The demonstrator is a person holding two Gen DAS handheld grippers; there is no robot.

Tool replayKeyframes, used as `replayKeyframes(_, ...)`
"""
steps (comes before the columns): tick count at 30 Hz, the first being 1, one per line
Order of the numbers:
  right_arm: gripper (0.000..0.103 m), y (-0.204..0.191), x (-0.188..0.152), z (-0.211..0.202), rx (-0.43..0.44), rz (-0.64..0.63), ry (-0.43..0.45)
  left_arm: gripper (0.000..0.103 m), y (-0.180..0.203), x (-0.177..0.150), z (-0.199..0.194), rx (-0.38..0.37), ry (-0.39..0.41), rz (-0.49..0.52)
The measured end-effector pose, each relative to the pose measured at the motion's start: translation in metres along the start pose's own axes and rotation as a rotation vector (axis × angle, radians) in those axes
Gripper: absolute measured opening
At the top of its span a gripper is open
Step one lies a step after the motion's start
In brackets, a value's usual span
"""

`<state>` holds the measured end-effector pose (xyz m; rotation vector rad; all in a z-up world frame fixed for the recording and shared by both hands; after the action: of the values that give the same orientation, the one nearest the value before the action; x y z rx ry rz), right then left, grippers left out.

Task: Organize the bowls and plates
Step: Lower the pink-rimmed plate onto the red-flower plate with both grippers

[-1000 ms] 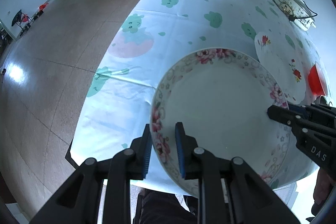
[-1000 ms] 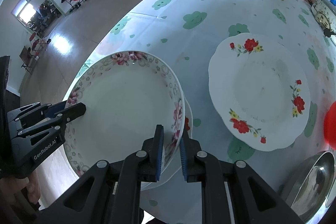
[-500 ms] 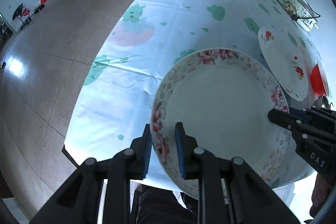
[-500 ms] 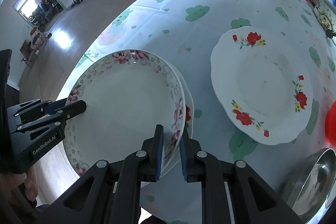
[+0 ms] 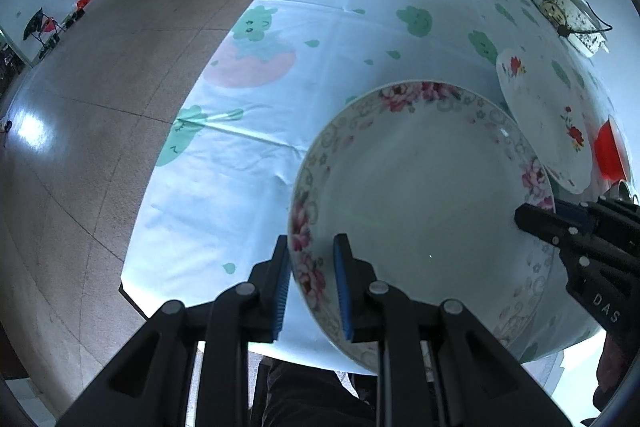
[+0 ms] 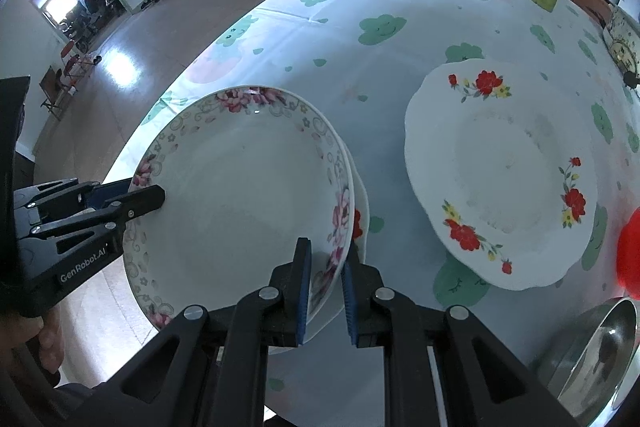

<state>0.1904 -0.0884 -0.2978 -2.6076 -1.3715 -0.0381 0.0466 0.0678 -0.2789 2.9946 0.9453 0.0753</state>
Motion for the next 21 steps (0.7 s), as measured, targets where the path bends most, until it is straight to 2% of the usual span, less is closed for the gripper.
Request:
replayKeyframes(16,0.021,-0.006,-0.002,0.000,-0.036,-0.017,-0.004,0.019,-0.001,-0.003,-0.007,-0.002,0.023,0.013)
replayKeyframes(21,0.048,-0.012,-0.002,0.000,0.003,-0.034,-0.005,0.020,-0.001,-0.005,-0.013,-0.008,0.047,0.014)
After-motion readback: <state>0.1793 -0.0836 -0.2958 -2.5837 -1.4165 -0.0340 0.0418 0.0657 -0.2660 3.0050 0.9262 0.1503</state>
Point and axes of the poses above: each gripper's, at about its wrist camera, not at the fingertips, and z roughly the way its jaws point, y to its right, x to its top, the point moved 1 cm from there along z, roughly the way its jaws point, and after that the axes turned 15 degrees about -y, right-handed, at the moved point
